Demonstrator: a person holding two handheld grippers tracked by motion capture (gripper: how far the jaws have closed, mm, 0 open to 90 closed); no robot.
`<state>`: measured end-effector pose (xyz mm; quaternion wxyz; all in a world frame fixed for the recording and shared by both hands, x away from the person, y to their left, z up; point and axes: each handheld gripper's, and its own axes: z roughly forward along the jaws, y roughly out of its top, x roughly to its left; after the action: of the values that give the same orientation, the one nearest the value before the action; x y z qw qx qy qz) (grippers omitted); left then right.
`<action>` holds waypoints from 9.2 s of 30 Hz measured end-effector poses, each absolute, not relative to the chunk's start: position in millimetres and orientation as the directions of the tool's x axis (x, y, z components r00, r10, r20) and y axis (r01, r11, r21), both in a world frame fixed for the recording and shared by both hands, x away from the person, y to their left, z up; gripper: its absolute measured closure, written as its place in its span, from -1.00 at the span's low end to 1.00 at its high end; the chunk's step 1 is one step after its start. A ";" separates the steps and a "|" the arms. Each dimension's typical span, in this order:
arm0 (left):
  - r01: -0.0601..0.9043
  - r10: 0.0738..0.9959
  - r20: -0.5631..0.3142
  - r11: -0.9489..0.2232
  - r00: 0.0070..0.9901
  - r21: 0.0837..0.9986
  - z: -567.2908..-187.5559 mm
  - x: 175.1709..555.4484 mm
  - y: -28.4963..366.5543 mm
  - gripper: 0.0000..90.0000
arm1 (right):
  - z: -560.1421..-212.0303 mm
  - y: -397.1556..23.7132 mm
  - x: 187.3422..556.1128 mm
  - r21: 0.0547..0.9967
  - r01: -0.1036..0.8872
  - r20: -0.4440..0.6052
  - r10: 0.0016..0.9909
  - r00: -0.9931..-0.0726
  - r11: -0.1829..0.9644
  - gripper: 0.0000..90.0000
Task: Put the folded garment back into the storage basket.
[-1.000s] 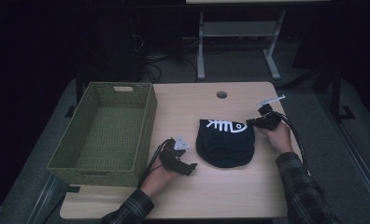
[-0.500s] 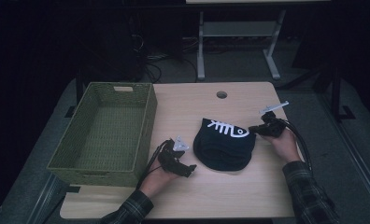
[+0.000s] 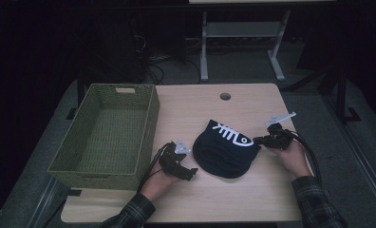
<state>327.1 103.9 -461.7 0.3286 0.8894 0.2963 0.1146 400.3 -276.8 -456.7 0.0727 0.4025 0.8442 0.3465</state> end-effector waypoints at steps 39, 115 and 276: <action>0.439 0.587 0.004 -0.611 0.810 0.659 -451.3 317.8 105.6 -0.72 | -455.8 -247.9 309.2 0.657 0.555 0.136 0.644 -0.753 0.510 1.00; 0.363 0.365 -0.070 -0.849 0.928 0.383 -439.5 374.1 50.6 -0.08 | -483.1 -294.7 306.3 0.714 0.626 0.026 0.882 -0.471 0.314 -0.83; 0.785 0.894 -0.113 -0.314 0.434 0.534 -357.0 371.1 368.4 0.64 | -483.0 -294.7 306.4 0.713 0.628 0.026 0.883 -0.469 0.312 -0.83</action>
<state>371.1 368.4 -357.0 0.2654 0.8041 0.5220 0.1023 306.4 -294.7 -483.0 0.1889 0.4795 0.7875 0.3379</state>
